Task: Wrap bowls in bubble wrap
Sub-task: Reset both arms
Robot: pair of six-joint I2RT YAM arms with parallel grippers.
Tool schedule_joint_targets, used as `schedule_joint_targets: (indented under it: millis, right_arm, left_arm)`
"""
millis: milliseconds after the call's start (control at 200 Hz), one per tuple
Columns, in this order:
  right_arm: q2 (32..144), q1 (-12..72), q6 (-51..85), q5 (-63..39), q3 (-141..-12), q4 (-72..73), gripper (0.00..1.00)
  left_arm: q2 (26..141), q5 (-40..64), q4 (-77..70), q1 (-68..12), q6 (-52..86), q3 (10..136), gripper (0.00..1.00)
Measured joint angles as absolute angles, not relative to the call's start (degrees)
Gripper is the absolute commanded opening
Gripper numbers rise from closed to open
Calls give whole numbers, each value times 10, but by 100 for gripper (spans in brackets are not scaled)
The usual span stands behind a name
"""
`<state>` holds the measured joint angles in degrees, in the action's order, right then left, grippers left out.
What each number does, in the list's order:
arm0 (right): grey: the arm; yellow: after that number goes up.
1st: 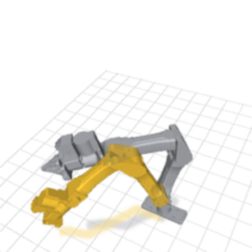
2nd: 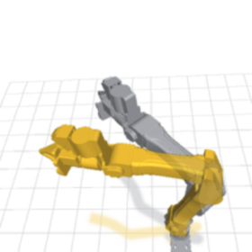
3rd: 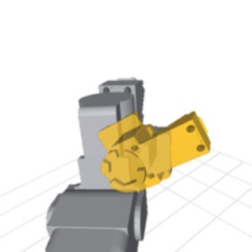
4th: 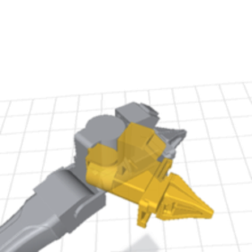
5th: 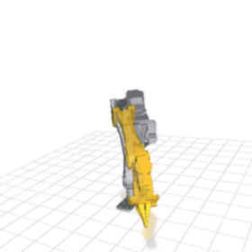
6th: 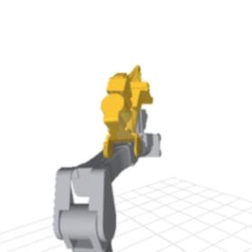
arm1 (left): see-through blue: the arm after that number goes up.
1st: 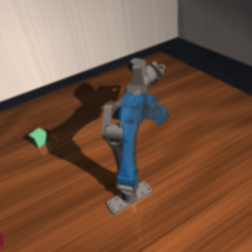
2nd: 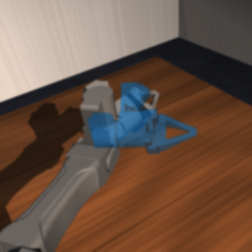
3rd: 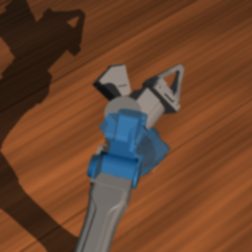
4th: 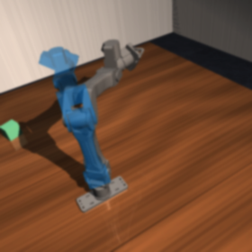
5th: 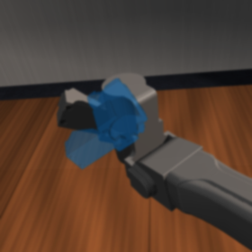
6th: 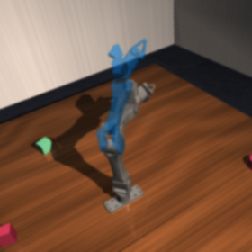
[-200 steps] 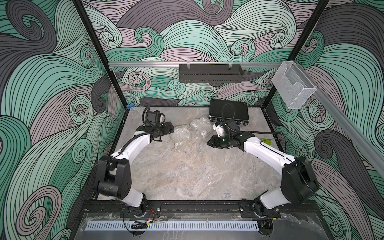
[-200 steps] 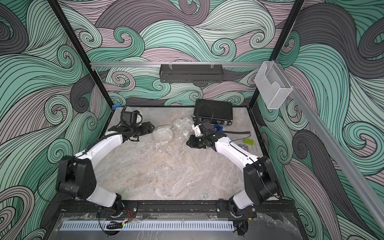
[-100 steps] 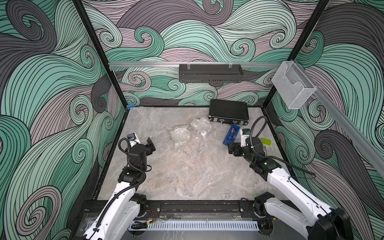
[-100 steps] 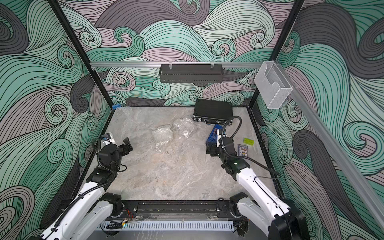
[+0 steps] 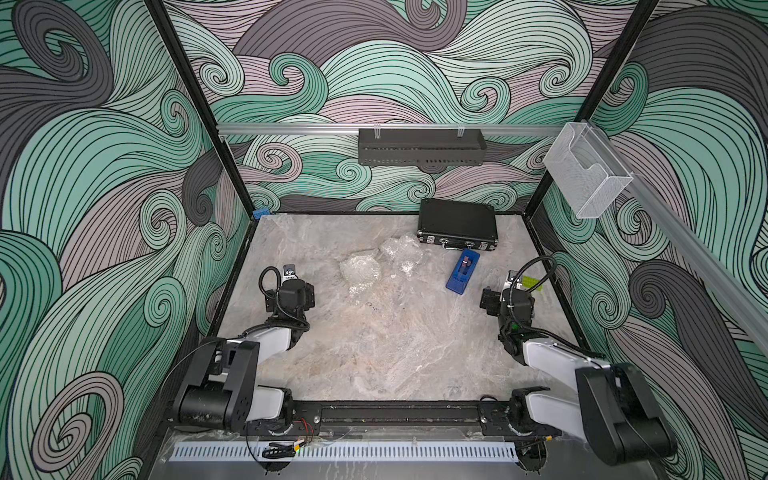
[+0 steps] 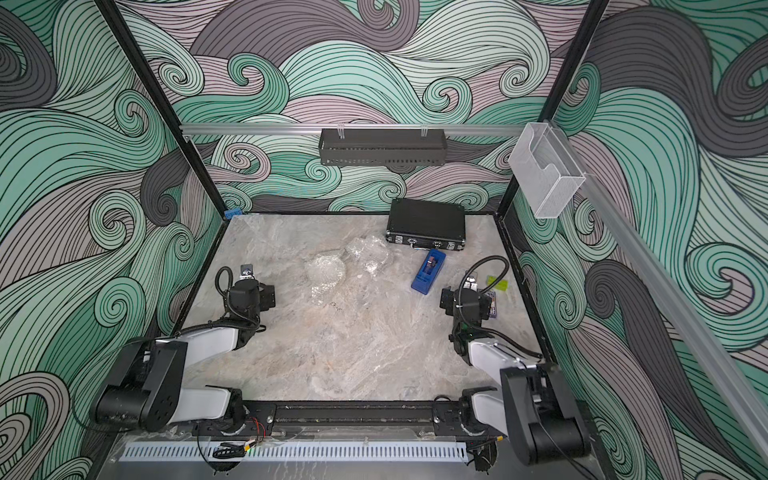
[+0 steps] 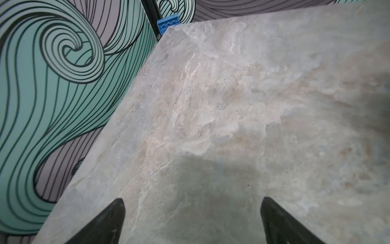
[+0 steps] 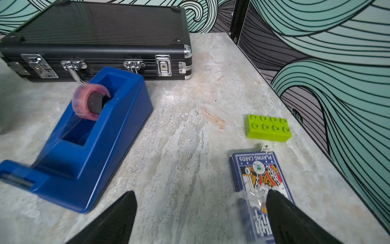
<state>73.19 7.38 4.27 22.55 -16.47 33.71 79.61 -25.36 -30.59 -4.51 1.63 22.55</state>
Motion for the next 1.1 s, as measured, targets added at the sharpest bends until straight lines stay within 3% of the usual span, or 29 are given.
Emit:
schedule_joint_targets:
  millis: [80,120,220,415,1101]
  right_arm:
    - [792,64,25,211,-177,409,87]
    - [833,56,18,195,-180,461,97]
    - [890,46,3,162,-191,483,99]
    - [887,19,1,102,-218,498,99]
    - [886,27,-7,85,-218,495,99]
  left_arm:
    - [861,-223,-388,-22,16,236,98]
    - [884,-206,-408,-12,16,236,98]
    - [894,-178,-394,1,21,237,99]
    - [887,-151,-405,5,24,244,98]
    - [886,-130,-385,12,32,257,99]
